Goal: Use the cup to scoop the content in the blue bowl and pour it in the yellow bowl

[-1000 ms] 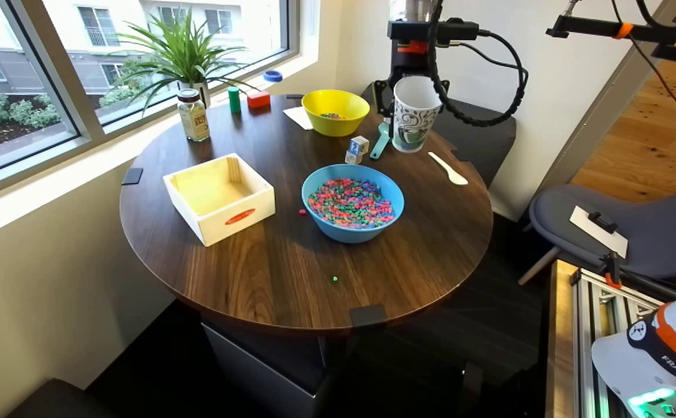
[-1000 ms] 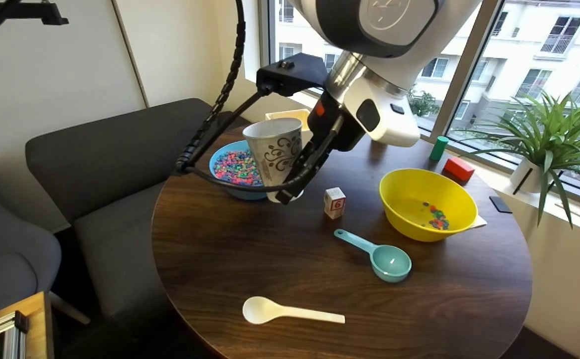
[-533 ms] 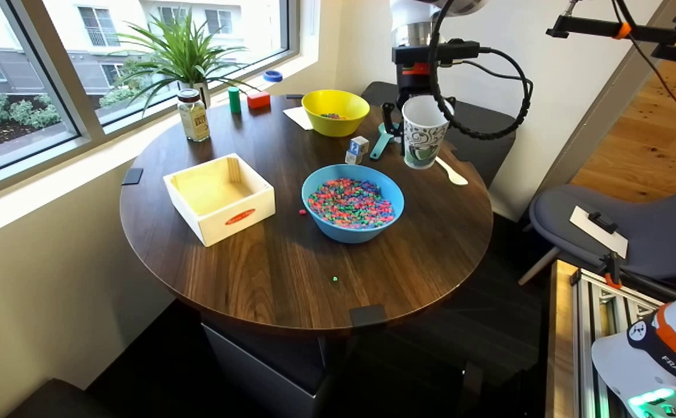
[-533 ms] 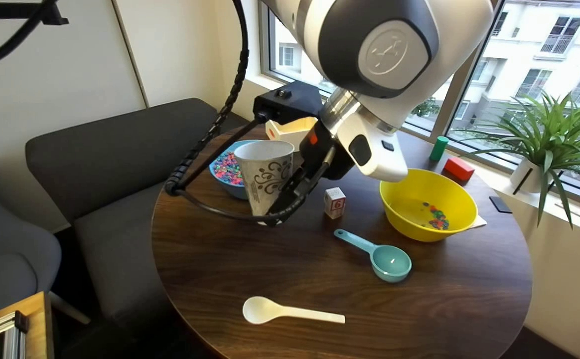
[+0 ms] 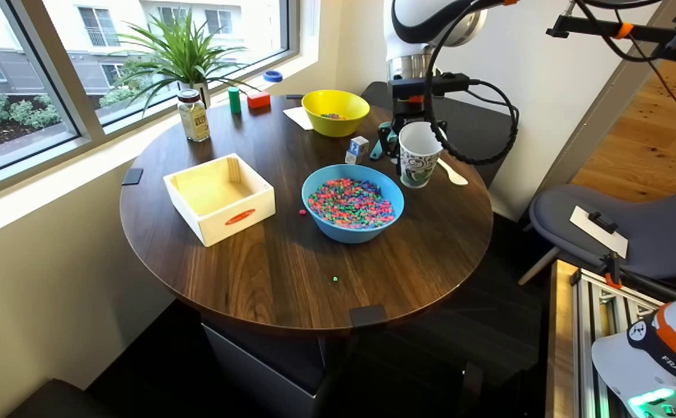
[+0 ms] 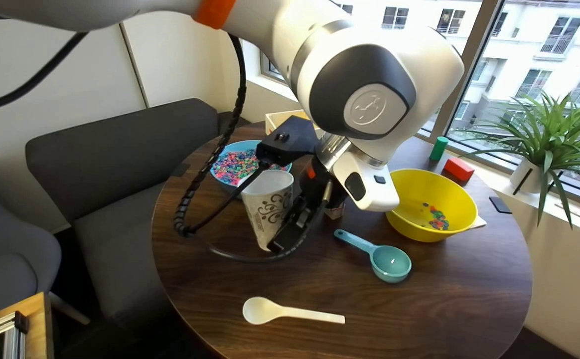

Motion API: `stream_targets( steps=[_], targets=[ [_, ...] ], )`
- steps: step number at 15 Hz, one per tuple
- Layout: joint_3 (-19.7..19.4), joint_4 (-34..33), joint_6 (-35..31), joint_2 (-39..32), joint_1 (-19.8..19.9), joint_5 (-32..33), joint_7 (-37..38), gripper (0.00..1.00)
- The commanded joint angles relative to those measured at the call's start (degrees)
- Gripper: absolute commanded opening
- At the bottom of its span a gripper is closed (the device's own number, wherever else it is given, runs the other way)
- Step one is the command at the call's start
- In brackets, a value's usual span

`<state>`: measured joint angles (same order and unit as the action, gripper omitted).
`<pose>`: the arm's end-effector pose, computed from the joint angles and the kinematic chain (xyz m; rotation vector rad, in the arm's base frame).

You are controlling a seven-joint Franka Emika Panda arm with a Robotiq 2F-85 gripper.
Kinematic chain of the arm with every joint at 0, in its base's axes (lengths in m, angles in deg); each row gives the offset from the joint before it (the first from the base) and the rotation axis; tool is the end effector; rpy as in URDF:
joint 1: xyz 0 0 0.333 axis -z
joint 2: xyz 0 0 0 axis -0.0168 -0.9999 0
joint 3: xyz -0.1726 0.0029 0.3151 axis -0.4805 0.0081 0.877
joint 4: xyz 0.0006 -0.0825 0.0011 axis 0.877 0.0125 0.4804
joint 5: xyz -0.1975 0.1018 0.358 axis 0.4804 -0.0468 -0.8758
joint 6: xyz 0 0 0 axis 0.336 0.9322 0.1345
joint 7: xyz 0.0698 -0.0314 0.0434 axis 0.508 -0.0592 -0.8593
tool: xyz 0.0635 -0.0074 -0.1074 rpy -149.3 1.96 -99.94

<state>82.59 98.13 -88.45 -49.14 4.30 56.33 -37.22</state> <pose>0.6293 -0.0914 0.3833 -2.6651 1.3992 0.7308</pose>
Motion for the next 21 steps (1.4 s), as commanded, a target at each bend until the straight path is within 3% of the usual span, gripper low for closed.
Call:
stream_targets(
  steps=[1,7,8,9,11,21],
  targets=[
    [-0.49,2.34,-3.36,-0.03,-1.10,0.29,-0.50,0.38],
    [-0.32,2.40,-3.84,-0.56,-1.31,-0.54,-0.55,0.38],
    [-0.37,2.46,-3.87,-0.53,-1.38,-0.28,-0.54,0.70],
    [-0.37,2.42,-3.57,-0.53,-1.36,-0.25,-0.57,0.90],
    [-0.48,2.63,-3.63,-0.45,-1.43,0.04,-0.37,0.99],
    [-2.43,2.72,-3.39,1.55,-1.23,4.79,0.78,1.00]
  ],
)
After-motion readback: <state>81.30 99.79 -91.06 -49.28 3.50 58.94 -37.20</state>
